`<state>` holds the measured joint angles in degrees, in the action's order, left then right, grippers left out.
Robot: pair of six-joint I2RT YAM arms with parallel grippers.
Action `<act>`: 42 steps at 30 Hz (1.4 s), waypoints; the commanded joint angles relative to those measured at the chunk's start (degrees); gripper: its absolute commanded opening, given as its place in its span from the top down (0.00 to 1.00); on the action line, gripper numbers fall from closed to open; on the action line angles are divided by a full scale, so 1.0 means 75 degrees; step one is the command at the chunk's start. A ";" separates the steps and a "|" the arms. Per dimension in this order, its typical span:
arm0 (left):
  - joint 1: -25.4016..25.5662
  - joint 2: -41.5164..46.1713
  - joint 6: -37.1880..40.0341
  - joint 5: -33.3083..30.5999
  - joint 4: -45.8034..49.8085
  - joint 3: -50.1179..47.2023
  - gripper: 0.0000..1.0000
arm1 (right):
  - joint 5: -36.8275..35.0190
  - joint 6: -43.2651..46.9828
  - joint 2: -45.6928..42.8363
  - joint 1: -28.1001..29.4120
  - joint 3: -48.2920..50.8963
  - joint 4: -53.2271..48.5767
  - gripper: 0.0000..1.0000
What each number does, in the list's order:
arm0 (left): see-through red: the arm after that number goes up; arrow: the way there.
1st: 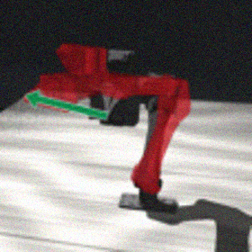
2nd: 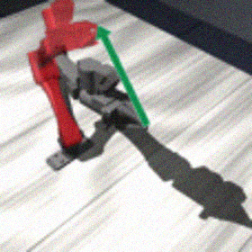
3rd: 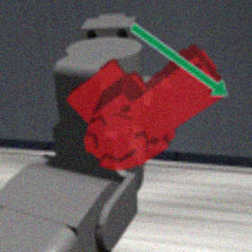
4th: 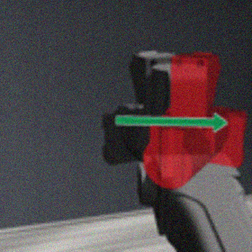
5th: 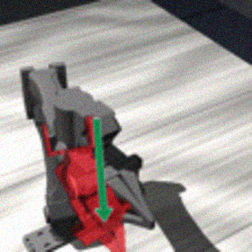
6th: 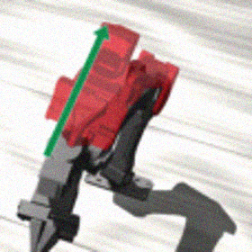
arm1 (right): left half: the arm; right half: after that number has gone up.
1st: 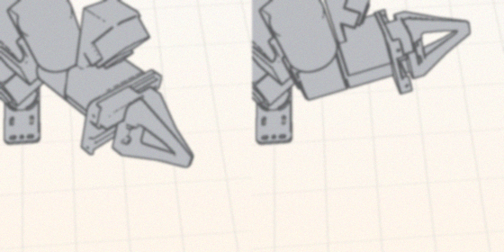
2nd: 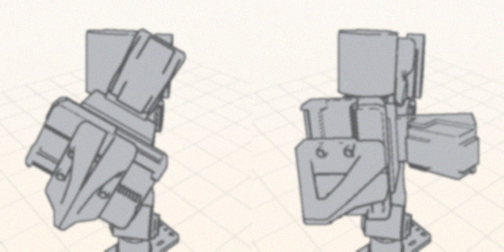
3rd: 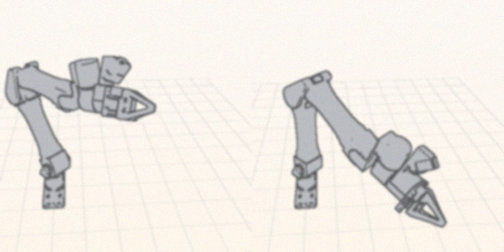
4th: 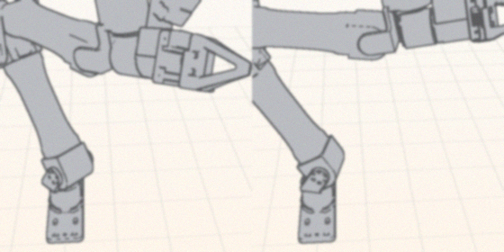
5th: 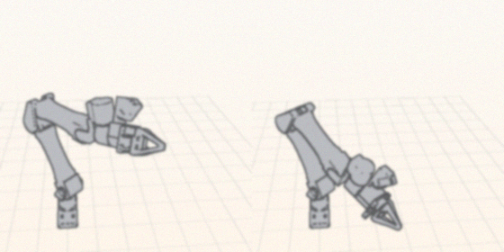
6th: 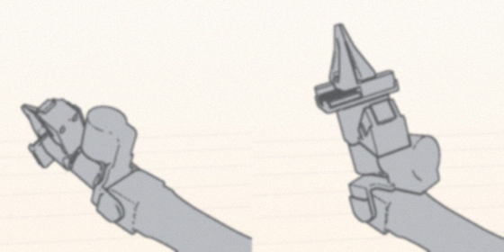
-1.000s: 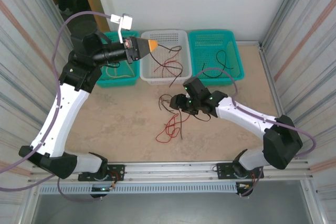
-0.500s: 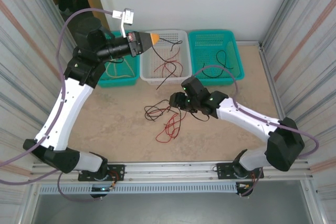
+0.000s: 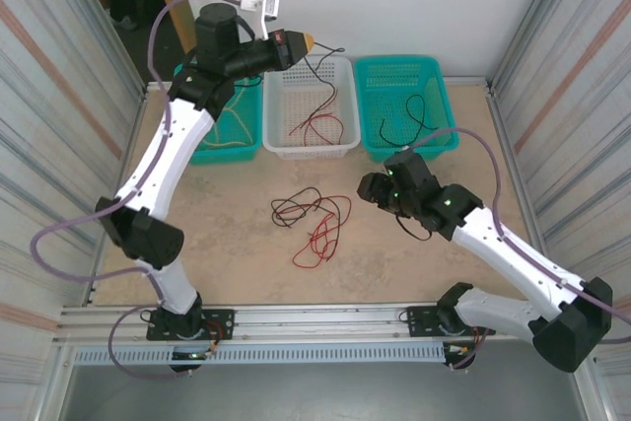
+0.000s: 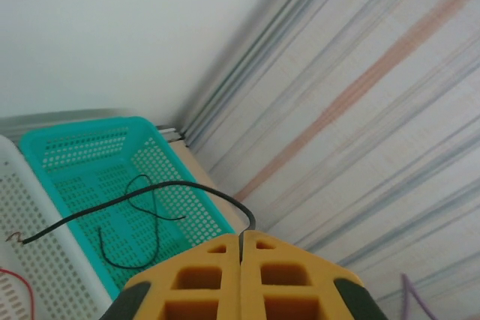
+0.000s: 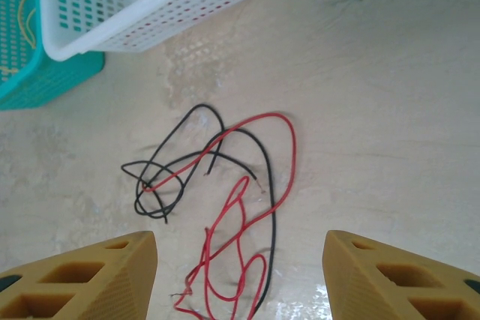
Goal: Untangle the cables
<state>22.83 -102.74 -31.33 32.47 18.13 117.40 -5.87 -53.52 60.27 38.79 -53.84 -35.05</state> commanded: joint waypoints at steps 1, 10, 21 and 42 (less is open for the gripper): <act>-0.0104 -0.0493 0.0332 -0.0410 0.0221 0.0576 1.00 | -0.0339 -0.0071 -0.0262 -0.0112 0.0126 -0.0513 0.40; -0.0178 -0.0893 0.0106 -0.0316 -0.0009 0.0506 1.00 | -0.0461 0.0051 -0.0633 -0.0383 0.0114 -0.0824 0.40; 0.0198 -0.2228 -0.3879 0.0674 -0.4289 0.0943 1.00 | -0.0963 0.0037 -0.1456 -0.0654 0.0170 -0.1370 0.40; 0.1606 -0.4248 -0.1601 0.0186 -0.1522 0.2475 0.01 | -0.0256 0.0280 -0.2346 -0.1562 0.0636 -0.1692 0.38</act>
<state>34.28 -139.24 -50.22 34.87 3.60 139.59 -8.95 -53.08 43.33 27.33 -49.28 -46.35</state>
